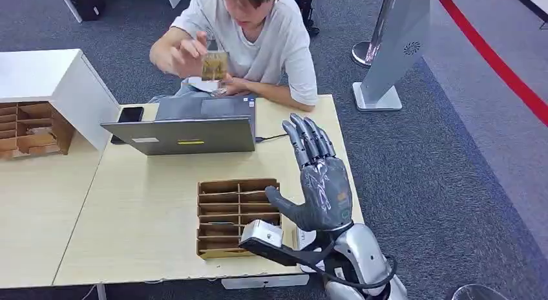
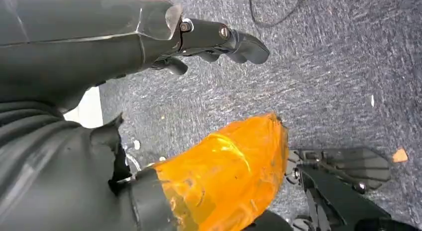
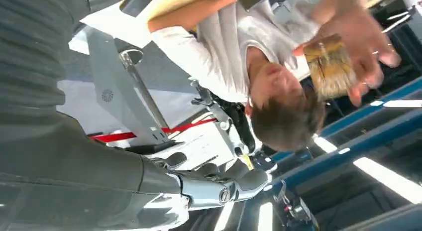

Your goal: Pass the card to the sensor for recognition and then transmit it.

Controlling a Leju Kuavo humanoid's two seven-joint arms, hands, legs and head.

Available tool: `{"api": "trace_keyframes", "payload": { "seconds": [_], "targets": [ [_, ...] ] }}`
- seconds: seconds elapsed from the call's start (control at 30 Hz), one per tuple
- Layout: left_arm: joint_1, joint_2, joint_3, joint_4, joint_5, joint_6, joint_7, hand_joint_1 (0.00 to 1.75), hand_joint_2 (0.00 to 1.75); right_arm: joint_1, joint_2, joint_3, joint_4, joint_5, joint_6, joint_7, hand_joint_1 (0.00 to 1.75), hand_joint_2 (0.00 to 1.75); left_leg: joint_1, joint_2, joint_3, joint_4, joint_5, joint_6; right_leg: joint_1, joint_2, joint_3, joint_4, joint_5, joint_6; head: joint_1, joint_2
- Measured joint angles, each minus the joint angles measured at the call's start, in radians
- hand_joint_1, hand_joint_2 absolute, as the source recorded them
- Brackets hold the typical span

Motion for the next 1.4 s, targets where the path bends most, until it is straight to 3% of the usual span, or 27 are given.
{"api": "trace_keyframes", "payload": {
  "seconds": [0.7, 0.97, 1.0, 1.4],
  "targets": [
    [0.000, -0.002, 0.014, 0.000, 0.011, 0.008, -0.021, 0.00, 0.00, 0.040, -0.028, 0.000, -0.122, -0.144, -0.043, -0.143, 0.00, 0.00, 0.000, 0.000, 0.000, 0.000, 0.000, 0.000, 0.000, 0.000, 0.000, 0.000, 0.000, 0.000, 0.000, 0.000],
    [0.000, -0.002, 0.025, 0.000, 0.018, 0.013, -0.024, 0.00, 0.00, 0.060, -0.042, 0.002, -0.145, -0.165, -0.055, -0.164, 0.00, 0.00, 0.000, 0.000, 0.000, 0.000, 0.000, 0.000, 0.000, 0.000, 0.000, 0.000, 0.000, 0.000, 0.000, 0.000],
    [0.000, -0.002, 0.025, 0.000, 0.019, 0.015, -0.026, 0.00, 0.00, 0.063, -0.045, 0.003, -0.147, -0.167, -0.058, -0.170, 0.00, 1.75, 0.000, 0.000, 0.000, 0.000, 0.000, 0.000, 0.000, 0.000, 0.000, 0.000, 0.000, 0.000, 0.000, 0.000],
    [-0.001, -0.002, 0.037, 0.000, 0.025, 0.020, -0.029, 0.00, 0.00, 0.092, -0.092, 0.031, -0.151, -0.157, -0.038, -0.197, 0.00, 1.75, 0.000, 0.000, 0.000, 0.000, 0.000, 0.000, 0.000, 0.000, 0.000, 0.000, 0.000, 0.000, 0.000, 0.000]
  ]
}}
